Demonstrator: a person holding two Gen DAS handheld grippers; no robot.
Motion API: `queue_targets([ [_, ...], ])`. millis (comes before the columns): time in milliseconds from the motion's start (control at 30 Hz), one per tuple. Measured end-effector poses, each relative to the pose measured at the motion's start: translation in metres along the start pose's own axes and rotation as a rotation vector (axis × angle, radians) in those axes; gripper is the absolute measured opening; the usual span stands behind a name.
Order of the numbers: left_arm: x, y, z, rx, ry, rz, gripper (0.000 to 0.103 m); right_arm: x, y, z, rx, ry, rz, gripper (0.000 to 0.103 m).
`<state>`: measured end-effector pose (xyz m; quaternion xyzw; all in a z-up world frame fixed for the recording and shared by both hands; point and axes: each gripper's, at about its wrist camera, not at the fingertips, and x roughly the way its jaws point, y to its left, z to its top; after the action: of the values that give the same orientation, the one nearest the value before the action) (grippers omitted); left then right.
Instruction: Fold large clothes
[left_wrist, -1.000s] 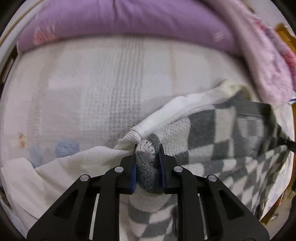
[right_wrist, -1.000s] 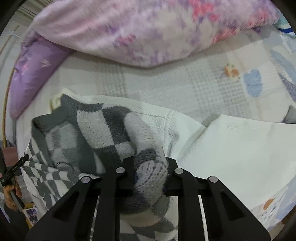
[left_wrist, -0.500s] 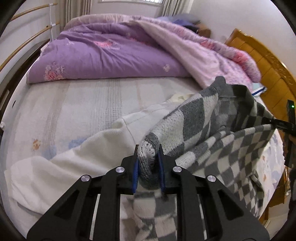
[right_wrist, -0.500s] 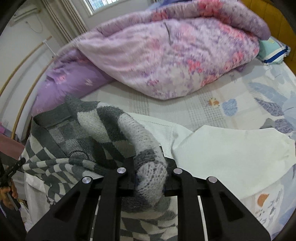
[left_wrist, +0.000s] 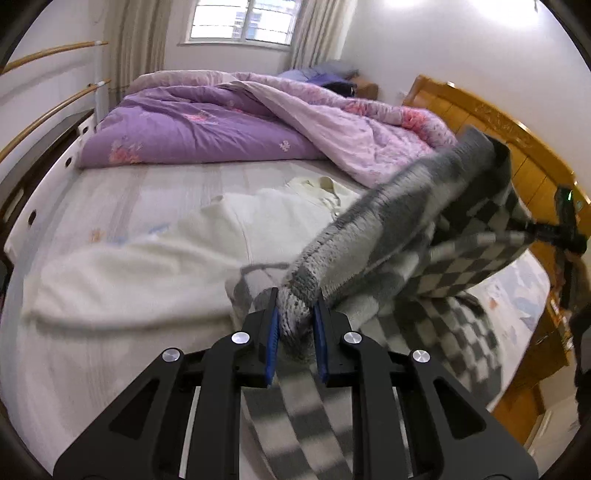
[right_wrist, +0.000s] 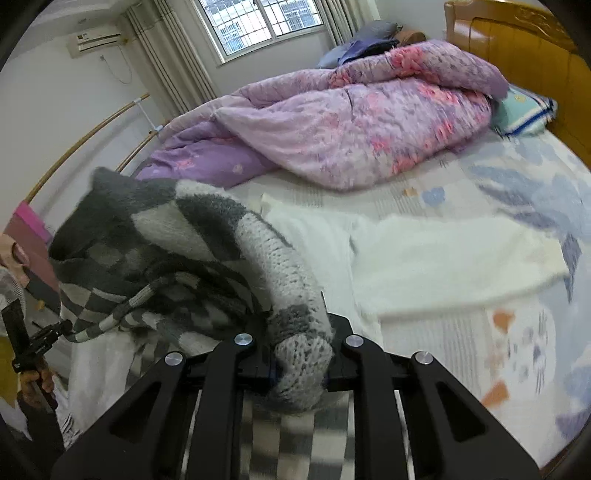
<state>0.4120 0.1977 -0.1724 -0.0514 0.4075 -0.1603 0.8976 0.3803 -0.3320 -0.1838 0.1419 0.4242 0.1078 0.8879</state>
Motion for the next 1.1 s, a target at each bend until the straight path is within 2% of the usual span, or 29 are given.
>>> queue_targets([
  [133,-0.029,-0.016,-0.075,-0.025,0.05,-0.035,0.016,-0.021,-0.015,-0.071,0.022,0.016,0.036,0.015],
  [233,-0.021,-0.021,-0.132,-0.075,0.115,-0.07,0.016,-0.016,-0.034,-0.135,0.068,0.042,0.081,0.016],
  [300,-0.01,-0.023,-0.165,-0.08,0.142,-0.053,0.016,-0.003,-0.049,-0.177,0.085,0.063,0.071,0.017],
  [367,-0.001,-0.019,-0.19,-0.124,0.159,-0.047,0.016,0.004,-0.062,-0.203,0.11,0.08,0.075,0.02],
  [467,0.001,-0.005,-0.216,-0.235,0.149,-0.072,0.017,0.006,-0.074,-0.237,0.106,0.058,0.047,0.022],
  [533,-0.004,0.0,-0.222,-0.271,0.135,-0.097,0.018,0.001,-0.075,-0.247,0.095,0.049,0.025,0.025],
  [600,-0.011,-0.002,-0.222,-0.264,0.13,-0.1,0.019,-0.005,-0.073,-0.249,0.071,0.059,-0.003,0.031],
  [667,-0.021,-0.007,-0.223,-0.25,0.13,-0.111,0.022,-0.014,-0.07,-0.249,0.025,0.083,-0.068,0.038],
  [767,-0.036,-0.006,-0.218,-0.232,0.128,-0.097,0.024,-0.029,-0.076,-0.25,0.043,0.119,-0.119,0.04],
  [833,-0.058,-0.006,-0.215,-0.232,0.082,-0.105,0.028,-0.056,-0.076,-0.253,0.06,0.074,-0.184,0.04],
  [867,-0.069,-0.008,-0.21,-0.231,0.056,-0.097,0.029,-0.065,-0.074,-0.253,0.066,0.06,-0.19,0.04],
  [900,-0.074,-0.009,-0.207,-0.23,0.04,-0.105,0.029,-0.076,-0.068,-0.248,0.078,0.037,-0.19,0.04],
  [967,-0.08,-0.017,-0.192,-0.221,-0.003,-0.111,0.036,-0.087,-0.052,-0.238,0.09,-0.016,-0.131,0.042],
  [1033,-0.065,-0.032,-0.17,-0.198,0.005,-0.07,0.038,-0.08,-0.034,-0.225,0.107,-0.031,-0.091,0.041],
  [1100,-0.046,-0.044,-0.156,-0.191,0.012,-0.065,0.038,-0.058,-0.021,-0.215,0.151,-0.018,-0.008,0.04],
])
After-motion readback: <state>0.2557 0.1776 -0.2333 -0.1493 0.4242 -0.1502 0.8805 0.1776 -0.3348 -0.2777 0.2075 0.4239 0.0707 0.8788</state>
